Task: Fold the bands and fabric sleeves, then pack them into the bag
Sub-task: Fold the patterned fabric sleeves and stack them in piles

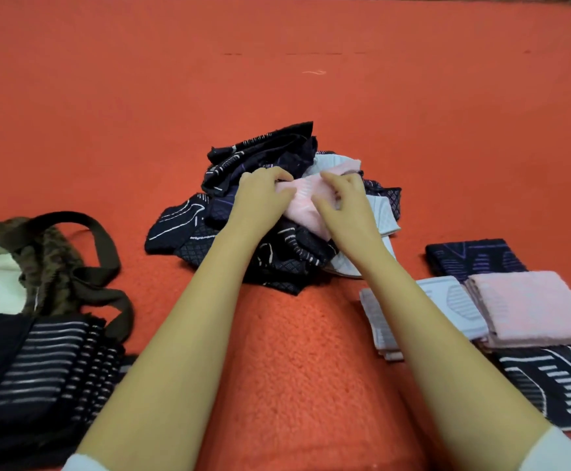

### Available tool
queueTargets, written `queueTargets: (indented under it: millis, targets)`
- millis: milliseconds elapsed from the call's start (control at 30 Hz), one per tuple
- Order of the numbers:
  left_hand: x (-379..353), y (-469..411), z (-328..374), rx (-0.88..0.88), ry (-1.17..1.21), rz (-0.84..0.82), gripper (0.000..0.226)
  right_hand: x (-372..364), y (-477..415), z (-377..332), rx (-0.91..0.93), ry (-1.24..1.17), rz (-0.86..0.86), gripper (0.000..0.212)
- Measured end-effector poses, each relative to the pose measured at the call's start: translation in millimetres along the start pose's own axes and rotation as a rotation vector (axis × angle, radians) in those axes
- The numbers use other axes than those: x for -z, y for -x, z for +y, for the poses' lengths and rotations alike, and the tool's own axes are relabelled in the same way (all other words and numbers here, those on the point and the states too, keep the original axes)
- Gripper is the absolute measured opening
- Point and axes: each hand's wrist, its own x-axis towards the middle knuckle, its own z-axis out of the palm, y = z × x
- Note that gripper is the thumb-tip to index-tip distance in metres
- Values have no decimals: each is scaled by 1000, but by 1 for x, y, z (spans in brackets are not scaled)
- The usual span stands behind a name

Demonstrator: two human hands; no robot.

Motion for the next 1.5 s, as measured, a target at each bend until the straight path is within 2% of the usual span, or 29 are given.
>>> queueTargets:
  millis: [133, 200, 267, 367, 467, 600, 767, 867, 967, 1067, 1167, 1233, 1267, 1333, 1500]
  targets:
    - [36, 37, 15, 117, 381, -12, 28, 15, 14, -32, 137, -91, 20, 52]
    - [53, 60, 21, 163, 630, -65, 35, 25, 27, -46, 203, -131, 13, 54]
    - [64, 86, 25, 169, 822, -131, 48, 32, 48, -58, 185, -183, -34, 58]
    - [70, 128, 19, 127, 873, -159, 63, 30, 87, -62, 96, -237, -184, 65]
    - [67, 167, -5, 180, 939, -186, 65, 20, 120, -52, 3, -331, -288, 67]
    - [58, 202, -27, 178, 741, -3, 52, -2, 148, -42, 30, -289, -357, 66]
    - [62, 206, -25, -60, 479, 178, 55, -12, 151, -57, 240, -265, -284, 64]
    - [50, 196, -40, 34, 304, 84, 58, -23, 147, -44, 231, -143, -267, 63]
    - [27, 197, -58, 151, -84, -17, 57, -39, 152, -13, 75, 106, -356, 55]
    - [15, 203, -65, 89, -298, 99, 46, -47, 161, 3, 143, 190, -304, 41]
    - [18, 209, -61, -39, -311, 206, 33, -46, 166, 0, 192, 238, -240, 38]
    - [24, 219, -58, -130, -111, 70, 21, -40, 172, -2, 239, 258, -231, 35]
    - [27, 226, -56, -140, 17, -55, 18, -36, 175, -1, 276, 240, -242, 32]
    - [29, 235, -57, -177, 77, -196, 20, -29, 181, 2, 307, 178, -289, 22]
    - [29, 238, -60, -176, 49, -212, 23, -25, 185, -1, 217, 85, -353, 13]
